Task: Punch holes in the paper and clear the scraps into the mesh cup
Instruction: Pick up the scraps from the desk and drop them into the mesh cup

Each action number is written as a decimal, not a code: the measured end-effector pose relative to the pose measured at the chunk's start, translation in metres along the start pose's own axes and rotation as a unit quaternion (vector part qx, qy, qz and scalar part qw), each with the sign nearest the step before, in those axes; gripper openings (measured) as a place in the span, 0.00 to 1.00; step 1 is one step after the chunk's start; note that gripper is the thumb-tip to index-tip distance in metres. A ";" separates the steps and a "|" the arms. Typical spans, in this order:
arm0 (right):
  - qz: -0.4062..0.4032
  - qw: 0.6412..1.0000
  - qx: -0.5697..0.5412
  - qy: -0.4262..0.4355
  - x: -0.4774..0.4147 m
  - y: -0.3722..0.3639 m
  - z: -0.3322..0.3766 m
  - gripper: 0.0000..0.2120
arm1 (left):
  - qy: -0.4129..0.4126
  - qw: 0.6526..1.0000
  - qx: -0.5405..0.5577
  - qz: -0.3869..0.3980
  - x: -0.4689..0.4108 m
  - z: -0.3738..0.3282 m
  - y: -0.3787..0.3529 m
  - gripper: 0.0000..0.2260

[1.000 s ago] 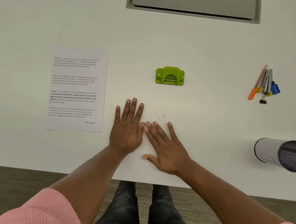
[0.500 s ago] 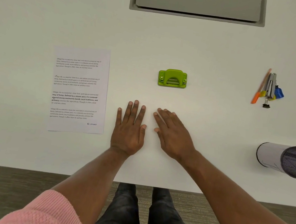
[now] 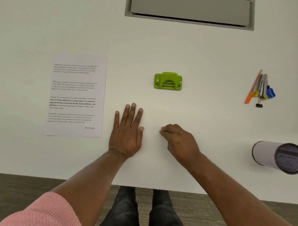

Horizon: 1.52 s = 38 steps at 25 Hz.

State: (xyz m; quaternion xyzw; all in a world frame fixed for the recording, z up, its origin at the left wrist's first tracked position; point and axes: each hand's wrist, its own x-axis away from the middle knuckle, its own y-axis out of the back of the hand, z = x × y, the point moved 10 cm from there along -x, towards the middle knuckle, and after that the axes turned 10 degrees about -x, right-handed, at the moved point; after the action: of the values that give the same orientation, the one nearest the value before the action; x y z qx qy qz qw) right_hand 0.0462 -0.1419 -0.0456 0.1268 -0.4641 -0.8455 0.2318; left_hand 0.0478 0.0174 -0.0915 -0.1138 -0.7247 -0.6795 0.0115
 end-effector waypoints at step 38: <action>-0.357 0.516 -0.639 -0.444 0.170 0.085 -0.127 0.10 | -0.235 0.971 -0.014 0.044 -0.025 -0.234 0.003 0.32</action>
State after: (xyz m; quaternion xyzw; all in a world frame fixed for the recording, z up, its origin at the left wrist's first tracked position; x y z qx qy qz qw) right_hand -0.0216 -0.3602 -0.0419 -0.2925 0.2428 -0.8722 -0.3078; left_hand 0.0410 -0.2170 -0.0747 -0.3024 -0.6917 -0.6427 -0.1307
